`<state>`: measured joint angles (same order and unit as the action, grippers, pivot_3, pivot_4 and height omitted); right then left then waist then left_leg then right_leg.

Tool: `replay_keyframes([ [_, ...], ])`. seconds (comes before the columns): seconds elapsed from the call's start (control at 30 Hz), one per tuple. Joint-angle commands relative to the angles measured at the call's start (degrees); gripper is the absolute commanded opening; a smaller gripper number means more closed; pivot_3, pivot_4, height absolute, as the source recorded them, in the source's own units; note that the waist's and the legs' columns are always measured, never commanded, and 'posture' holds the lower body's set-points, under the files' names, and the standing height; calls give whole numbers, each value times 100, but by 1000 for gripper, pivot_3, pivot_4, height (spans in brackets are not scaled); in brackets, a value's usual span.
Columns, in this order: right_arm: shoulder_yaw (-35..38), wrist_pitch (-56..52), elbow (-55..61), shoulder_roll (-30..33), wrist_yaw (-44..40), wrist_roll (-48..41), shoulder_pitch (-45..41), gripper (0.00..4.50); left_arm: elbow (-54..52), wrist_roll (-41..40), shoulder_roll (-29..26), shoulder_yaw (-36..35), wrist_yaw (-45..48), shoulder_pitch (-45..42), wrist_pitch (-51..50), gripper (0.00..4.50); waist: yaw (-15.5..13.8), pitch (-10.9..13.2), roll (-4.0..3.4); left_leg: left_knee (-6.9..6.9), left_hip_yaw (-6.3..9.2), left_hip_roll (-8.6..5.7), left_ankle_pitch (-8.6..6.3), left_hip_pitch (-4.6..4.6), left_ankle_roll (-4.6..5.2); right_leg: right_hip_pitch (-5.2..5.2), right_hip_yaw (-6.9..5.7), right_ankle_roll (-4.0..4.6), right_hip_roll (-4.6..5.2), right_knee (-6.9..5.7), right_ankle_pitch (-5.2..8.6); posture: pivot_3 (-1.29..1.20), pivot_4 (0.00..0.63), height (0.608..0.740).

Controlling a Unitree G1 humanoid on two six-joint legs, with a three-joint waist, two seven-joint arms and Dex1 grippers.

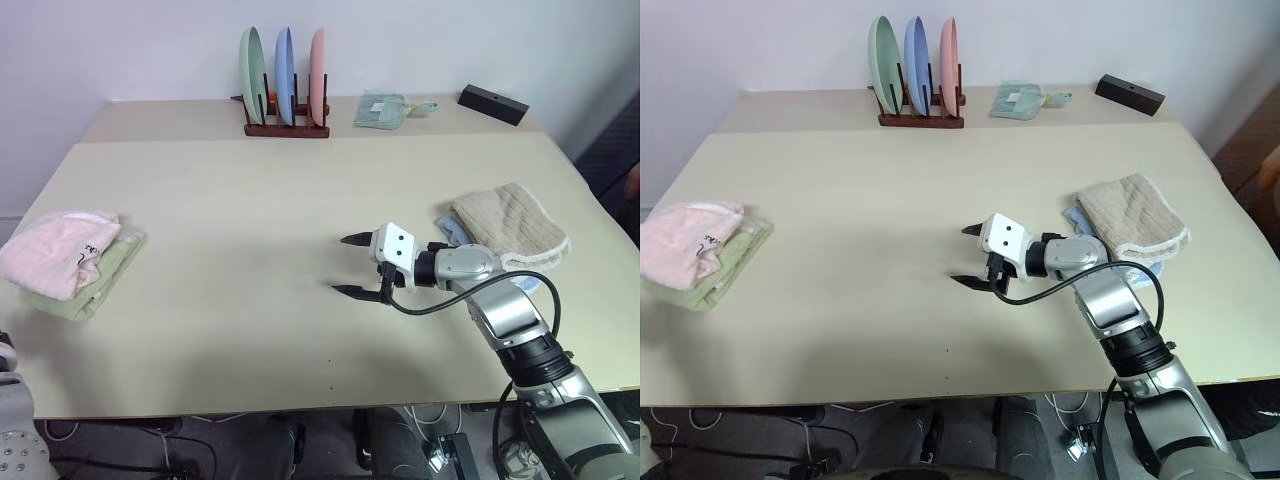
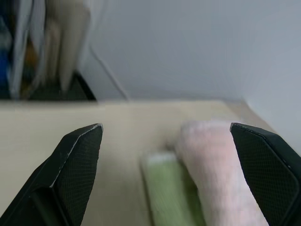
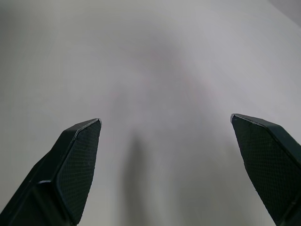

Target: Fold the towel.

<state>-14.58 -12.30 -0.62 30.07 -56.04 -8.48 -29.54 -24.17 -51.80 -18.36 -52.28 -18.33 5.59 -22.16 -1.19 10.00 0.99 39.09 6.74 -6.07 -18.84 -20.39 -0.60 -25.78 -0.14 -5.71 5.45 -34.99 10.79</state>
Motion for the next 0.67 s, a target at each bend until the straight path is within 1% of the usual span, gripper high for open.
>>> replay_keyframes([
  [0.03,431,151,-287,-76,138,-167,-251,4500,-722,759,-952,1111,921,104,-221,4440,-49,1,4,1,3,0,0,0,0,2,-2,1,-2,1,0,0,150,726],
  [0.07,511,138,-379,-117,218,-194,-281,4500,-812,997,-1255,1538,1260,121,-273,4440,-62,1,3,2,1,-3,0,2,1,4,-2,1,-1,1,0,0,150,726],
  [0.13,626,117,-514,-164,305,-237,-318,4500,-888,1244,-1595,2119,1730,103,-315,4440,-51,1,-10,1,-3,-4,-2,4,5,4,0,1,-2,3,0,0,150,726],
  [0.17,684,125,-606,-157,296,-260,-350,4500,-916,1308,-1667,2335,1855,42,-343,4440,-31,2,-17,-1,-9,-3,-5,7,9,3,3,1,-1,2,0,0,150,726],
  [0.23,757,216,-774,-147,366,-213,-349,4500,-870,1782,-1965,3032,2326,-54,-289,4440,47,4,-19,-7,-10,0,-6,4,10,-5,4,0,-2,2,1,0,150,726],
  [0.3,813,317,-894,-128,495,-124,-263,4500,-662,2097,-2043,3590,2764,-92,-216,4440,75,8,-27,-12,-10,3,-5,-3,9,-16,4,0,-5,3,1,0,150,726],
  [0.37,911,385,-1049,-83,528,-122,-224,4500,-493,2342,-2010,3994,3007,-176,-191,4440,111,11,-31,-15,-17,5,-5,-6,8,-25,12,1,-6,2,1,0,150,726],
  [0.43,981,409,-1044,5,543,-124,-121,4500,-384,2520,-1955,4193,3212,-186,-121,4440,137,12,-33,-17,-17,7,-4,-8,8,-28,13,1,-6,1,1,0,150,726],
  [0.53,1083,402,-1025,140,545,-141,-5,4500,-196,2622,-1716,4222,3343,-207,-42,4440,144,13,-33,-17,-17,8,-4,-13,8,-32,12,1,-4,2,1,0,150,726],
  [0.67,1285,422,-1213,487,432,-165,131,4500,20,2966,-1408,4419,3426,-339,153,4440,147,13,-34,-15,-18,6,-4,-12,9,-30,12,0,3,0,0,0,150,726],
])
